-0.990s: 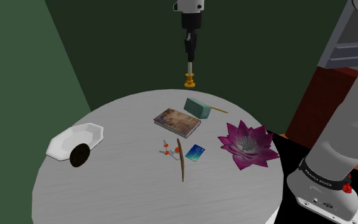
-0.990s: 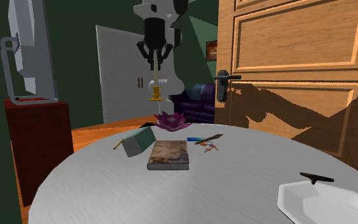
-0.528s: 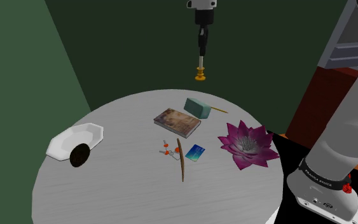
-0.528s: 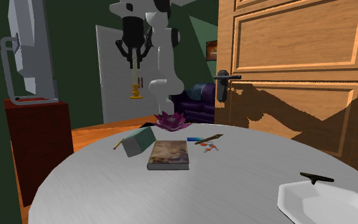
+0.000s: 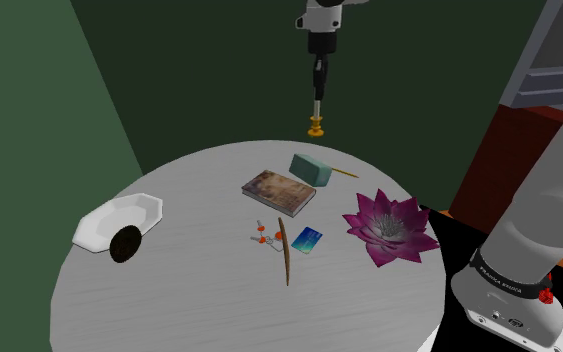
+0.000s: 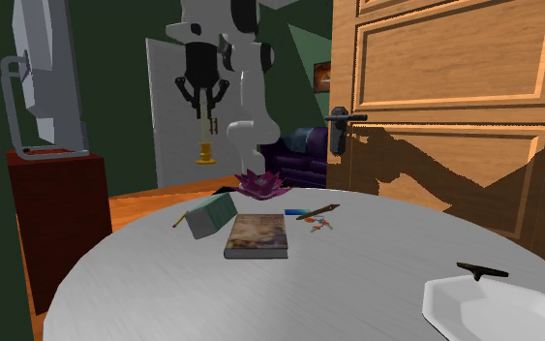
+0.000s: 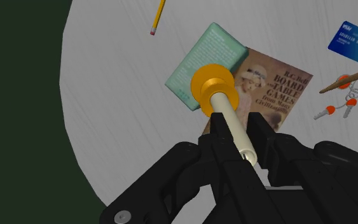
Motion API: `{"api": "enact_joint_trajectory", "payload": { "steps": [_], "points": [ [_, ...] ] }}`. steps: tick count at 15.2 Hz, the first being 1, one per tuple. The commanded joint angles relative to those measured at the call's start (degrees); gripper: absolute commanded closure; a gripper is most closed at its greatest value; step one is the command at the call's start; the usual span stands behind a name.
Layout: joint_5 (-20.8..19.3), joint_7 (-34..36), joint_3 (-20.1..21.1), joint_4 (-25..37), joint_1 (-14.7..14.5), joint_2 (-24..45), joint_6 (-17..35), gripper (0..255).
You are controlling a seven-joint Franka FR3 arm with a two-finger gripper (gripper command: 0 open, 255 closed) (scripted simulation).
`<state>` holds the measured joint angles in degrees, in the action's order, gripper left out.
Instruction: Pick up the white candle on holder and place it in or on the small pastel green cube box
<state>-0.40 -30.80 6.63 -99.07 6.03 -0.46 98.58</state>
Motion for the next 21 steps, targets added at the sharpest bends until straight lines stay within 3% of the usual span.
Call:
{"api": "enact_joint_trajectory", "payload": {
  "steps": [1,14,21],
  "points": [
    [0.0,0.06,0.02,-1.76,-0.02,-0.03,1.76,255],
    [-0.1,0.19,0.03,-10.98,-0.03,0.65,11.66,255],
    [-0.11,0.2,0.04,-11.38,-0.04,0.74,12.15,255]
  ]
}}
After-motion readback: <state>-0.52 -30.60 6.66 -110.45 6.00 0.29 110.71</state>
